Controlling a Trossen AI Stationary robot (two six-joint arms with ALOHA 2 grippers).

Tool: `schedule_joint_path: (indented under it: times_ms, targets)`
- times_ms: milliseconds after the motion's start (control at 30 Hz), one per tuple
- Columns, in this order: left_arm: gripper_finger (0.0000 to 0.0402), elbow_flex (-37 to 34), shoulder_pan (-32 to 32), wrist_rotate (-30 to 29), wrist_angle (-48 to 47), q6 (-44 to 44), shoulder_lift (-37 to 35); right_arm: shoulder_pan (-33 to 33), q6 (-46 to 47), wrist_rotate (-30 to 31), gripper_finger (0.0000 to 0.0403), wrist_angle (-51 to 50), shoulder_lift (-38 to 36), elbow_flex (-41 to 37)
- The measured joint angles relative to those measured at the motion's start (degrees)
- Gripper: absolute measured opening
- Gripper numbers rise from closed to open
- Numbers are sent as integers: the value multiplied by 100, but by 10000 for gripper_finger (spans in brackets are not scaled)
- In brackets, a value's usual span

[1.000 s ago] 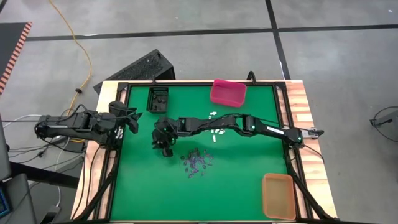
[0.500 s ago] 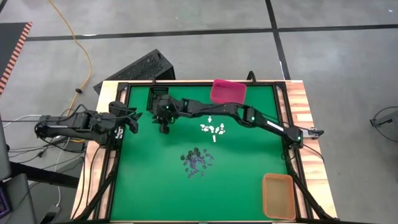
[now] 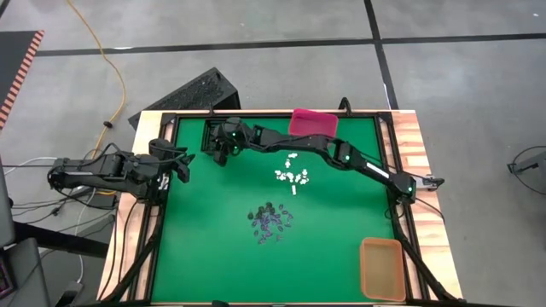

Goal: Sort Halloween decoration
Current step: Put the brown skull toy into the black bin

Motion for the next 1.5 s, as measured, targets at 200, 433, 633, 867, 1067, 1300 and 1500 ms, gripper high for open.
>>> schedule_joint_path:
  times_ms: [200, 433, 633, 867, 1067, 1300, 1500]
  targets:
    - [183, 1, 0, 0, -3, 0, 0, 4, -44, 833, 121, -309, -1, 0]
    - [183, 2, 0, 0, -4, 0, 2, -34, -44, 857, 152, -361, -2, 0]
    - [183, 0, 0, 0, -4, 0, 1, -63, -46, 786, 186, -364, -7, 0]
    - [183, 1, 0, 0, -3, 0, 1, -112, -50, 166, 202, -1068, -226, 0]
    - [183, 1, 0, 0, -2, 13, 1, -149, -1180, 35, 190, -2071, -1220, 20]
    - [183, 2, 0, 11, -2, 15, 0, -334, -2161, -41, 173, -4510, -2105, -24]
    - [183, 1, 0, 17, 2, 17, 0, -851, -2272, -595, 152, -6636, -2577, -24]
